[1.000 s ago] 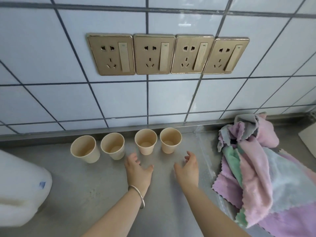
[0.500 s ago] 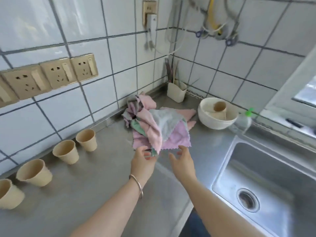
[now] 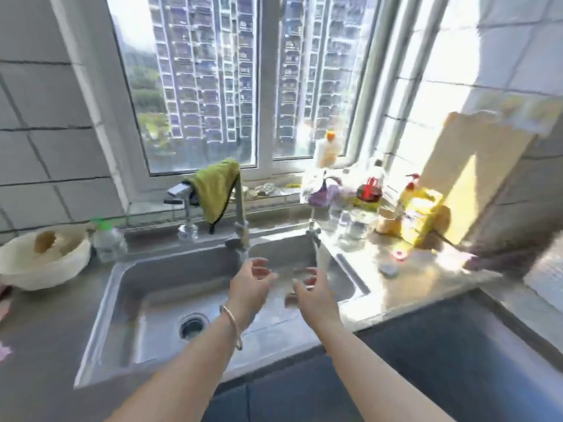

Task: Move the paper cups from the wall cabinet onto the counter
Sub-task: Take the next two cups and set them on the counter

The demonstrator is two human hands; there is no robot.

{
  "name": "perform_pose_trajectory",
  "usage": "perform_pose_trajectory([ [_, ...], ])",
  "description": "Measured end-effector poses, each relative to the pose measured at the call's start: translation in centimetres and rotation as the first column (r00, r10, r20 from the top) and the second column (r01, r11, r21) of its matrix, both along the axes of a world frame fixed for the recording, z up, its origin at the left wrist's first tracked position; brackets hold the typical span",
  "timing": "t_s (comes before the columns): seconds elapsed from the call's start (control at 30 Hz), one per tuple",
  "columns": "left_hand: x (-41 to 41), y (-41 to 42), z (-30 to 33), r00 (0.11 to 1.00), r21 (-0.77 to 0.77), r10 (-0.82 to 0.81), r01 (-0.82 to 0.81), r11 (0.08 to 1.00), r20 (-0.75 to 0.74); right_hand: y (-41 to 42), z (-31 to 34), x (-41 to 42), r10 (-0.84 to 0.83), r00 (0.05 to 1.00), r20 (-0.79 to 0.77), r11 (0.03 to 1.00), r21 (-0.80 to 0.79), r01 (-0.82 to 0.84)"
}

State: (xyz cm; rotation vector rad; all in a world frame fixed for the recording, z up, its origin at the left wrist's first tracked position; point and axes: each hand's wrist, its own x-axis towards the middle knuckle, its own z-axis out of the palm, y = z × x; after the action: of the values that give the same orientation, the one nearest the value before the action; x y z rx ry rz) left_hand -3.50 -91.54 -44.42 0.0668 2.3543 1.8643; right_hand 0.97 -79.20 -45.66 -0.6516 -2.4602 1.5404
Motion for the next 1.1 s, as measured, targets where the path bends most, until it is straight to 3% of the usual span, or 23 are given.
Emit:
perform_pose_trajectory([
  [0.1, 2.3, 12.2, 1.8, 0.978, 0.043, -0.21, 0.21, 0.977, 0.004, 10.8, 2.4, 3.9, -0.19, 0.981, -0.028, 0.982, 0.003, 0.19],
  [0.23, 6.0, 26.0, 4.9, 0.886, 0.118, -0.463, 0.458, 0.881, 0.02, 22.7, 6.2, 9.5, -0.414, 0.906, -0.093, 0.909, 0.02, 0.417],
  [0.43, 10.6, 42.3, 10.8, 0.718, 0.125, -0.692, 0.695, 0.708, -0.07, 36.5, 12.0, 15.5, -0.589, 0.779, -0.214, 0.784, 0.082, 0.615],
  [0.6, 10.4, 54.5, 16.8, 0.629, 0.064, -0.747, 0.773, 0.631, -0.216, 46.7, 17.8, 16.3, -0.673, 0.663, -0.327, 0.632, 0.211, 0.746],
  [0.93, 7.2, 73.9, 28.5, 0.453, 0.182, -0.813, 0.891, 0.415, -0.365, 63.3, 30.1, 14.7, -0.696, 0.51, -0.505, 0.439, 0.263, 0.859],
  [1.1, 6.8, 80.7, 33.7, 0.414, 0.118, -0.756, 0.902, 0.415, -0.507, 69.7, 35.4, 14.3, -0.637, 0.479, -0.605, 0.307, 0.371, 0.877],
])
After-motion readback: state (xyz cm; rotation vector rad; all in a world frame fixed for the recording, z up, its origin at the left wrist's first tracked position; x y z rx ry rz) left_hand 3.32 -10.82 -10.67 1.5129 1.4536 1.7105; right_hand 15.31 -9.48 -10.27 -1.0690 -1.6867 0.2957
